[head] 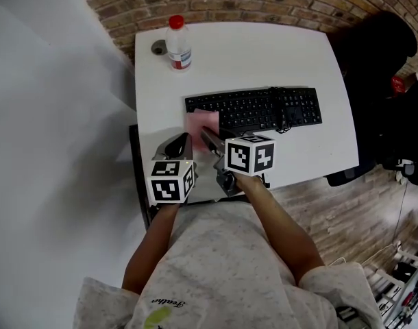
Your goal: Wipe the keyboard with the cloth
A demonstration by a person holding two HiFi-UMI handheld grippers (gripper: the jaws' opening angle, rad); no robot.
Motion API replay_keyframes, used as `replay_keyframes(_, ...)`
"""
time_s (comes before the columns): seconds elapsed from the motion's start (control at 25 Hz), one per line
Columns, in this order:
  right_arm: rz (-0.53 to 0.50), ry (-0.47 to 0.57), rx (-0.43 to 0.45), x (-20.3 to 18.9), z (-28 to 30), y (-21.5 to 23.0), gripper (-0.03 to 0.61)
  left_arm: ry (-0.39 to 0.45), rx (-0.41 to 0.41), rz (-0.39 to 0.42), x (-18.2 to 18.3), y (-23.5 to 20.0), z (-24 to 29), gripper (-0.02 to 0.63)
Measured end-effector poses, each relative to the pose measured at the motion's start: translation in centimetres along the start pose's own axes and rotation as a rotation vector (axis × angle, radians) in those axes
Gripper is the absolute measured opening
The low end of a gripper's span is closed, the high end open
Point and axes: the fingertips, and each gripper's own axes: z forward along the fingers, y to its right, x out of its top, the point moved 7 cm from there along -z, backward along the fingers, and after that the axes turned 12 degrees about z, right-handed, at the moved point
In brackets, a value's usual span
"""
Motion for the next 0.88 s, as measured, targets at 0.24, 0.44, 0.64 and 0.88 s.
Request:
replay_keyframes(0.24,0.005,0.014,0.001,0.6,-1.1,1.2,0.018,-0.004,-0.010,0.019,0.6,1.3,1.0,-0.008)
replay_keyframes(0.44,0.016,0.025,0.001,1.1,-2.2,2.3,0.018,-0.009,-0.015,0.031,1.1,2.7,1.8,-0.008)
replay_keyframes(0.64,0.024,0.033,-0.002,1.6,-3.3,3.6,0.018,-0.013,-0.016,0.039,1.4,4.0,2.6,-0.008)
replay_keyframes(0.88,0.025,0.030,-0.002,2.0,-4.5,4.8,0.018,-0.017,-0.009,0.044,2.0,5.3,3.3,-0.008)
